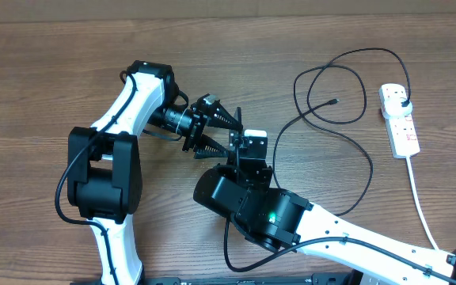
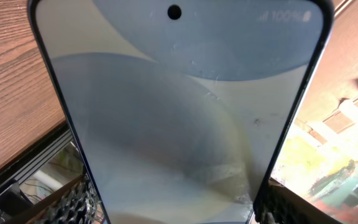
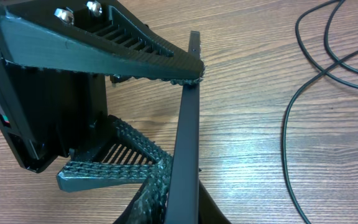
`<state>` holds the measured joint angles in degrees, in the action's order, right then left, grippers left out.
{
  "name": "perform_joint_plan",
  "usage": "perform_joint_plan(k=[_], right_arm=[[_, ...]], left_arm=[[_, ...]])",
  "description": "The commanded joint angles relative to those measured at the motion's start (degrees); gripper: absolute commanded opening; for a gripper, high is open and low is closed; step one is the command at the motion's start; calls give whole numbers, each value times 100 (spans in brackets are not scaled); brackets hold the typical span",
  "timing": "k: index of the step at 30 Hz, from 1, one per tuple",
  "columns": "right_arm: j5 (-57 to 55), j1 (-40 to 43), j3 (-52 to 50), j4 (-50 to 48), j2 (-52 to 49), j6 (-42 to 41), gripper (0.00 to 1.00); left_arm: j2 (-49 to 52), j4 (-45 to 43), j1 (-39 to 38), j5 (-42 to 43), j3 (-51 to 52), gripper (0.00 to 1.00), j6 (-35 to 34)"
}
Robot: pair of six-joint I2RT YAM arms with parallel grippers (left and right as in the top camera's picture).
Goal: Plug charger to phone and switch on socket
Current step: 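Grasp the phone's edge with the right gripper and release left gripper, then carry the phone rightward with the right gripper, withdraw left gripper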
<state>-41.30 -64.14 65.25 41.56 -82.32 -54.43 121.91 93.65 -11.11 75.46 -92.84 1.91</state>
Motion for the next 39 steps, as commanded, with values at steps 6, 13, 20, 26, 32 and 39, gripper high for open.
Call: perform_joint_plan(k=[6,13,20,26,32,39], right_arm=[[-4,-20,136,-101,-11,0,11],[-31,2,136,-98,-9,0,8],[-2,192,136,-76,96,0,8],[-4,424,136,129,485,-4,8],[0,863,136,636,1263,-330,4],[7,1397,136,1700,2245,-1217,4]], left_arm=[[-9,-59,2,234,-144,66,90],[-9,-87,103,234,-144,85,92],[-9,-221,564,238,-144,96,160],[-11,48,1137,284,-153,100,481],[-184,328,1606,568,-164,100,1121],[-1082,328,1985,498,-164,100,1117]])
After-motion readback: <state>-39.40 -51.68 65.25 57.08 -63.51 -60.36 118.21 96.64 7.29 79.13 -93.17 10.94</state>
